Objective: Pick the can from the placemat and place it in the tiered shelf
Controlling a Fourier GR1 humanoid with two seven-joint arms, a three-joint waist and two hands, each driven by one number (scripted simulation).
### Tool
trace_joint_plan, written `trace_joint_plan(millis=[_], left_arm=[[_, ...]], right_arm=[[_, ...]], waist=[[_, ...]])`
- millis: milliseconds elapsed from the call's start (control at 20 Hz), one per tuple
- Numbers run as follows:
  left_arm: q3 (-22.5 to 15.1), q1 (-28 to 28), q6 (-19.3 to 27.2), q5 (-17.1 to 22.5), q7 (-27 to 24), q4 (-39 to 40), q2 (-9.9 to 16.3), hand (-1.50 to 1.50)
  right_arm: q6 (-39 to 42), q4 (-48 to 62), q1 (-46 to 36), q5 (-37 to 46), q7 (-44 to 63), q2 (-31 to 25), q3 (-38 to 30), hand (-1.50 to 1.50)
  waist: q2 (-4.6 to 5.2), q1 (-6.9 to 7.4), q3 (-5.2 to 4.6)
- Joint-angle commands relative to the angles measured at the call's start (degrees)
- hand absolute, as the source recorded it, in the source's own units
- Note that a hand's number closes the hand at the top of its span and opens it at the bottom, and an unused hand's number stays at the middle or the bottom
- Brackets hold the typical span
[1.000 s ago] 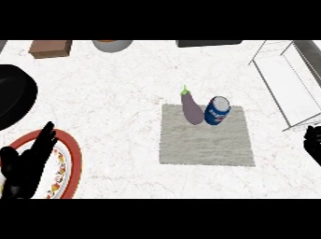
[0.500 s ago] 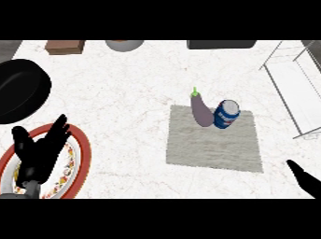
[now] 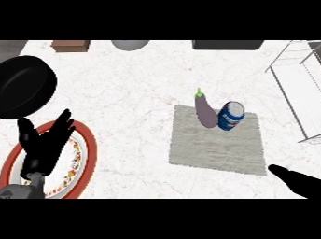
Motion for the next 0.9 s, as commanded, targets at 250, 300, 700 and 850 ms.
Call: trace_joint_plan(millis=[250, 300, 700, 850], left_arm=[[0.8, -2.0, -1.9, -0.8, -1.9, 5.4, -1.4, 0.00], [0.7, 0.1, -2.1, -0.5, -0.4, 2.6, -0.5, 0.00], [1.1, -0.5, -1.7, -0.7, 1.9, 1.2, -0.3, 0.00], [1.9, -2.0, -2.0, -0.4, 1.2, 2.5, -1.3, 0.00]], right_arm=[[6.0, 8.7, -22.3, 15.8, 26.7, 3.2, 5.5, -1.50], [6.7, 10.4, -22.7, 14.9, 26.5, 3.2, 3.2, -1.50], [10.5, 27.1, -31.2, 17.1, 26.8, 8.3, 0.5, -1.50], [13.5, 29.2, -34.8, 20.3, 30.1, 11.3, 3.2, -1.50]], waist=[[0.40, 0.55, -0.27], [0.24, 0.65, -0.19], [0.27, 0.74, -0.11], [0.15, 0.35, -0.16]])
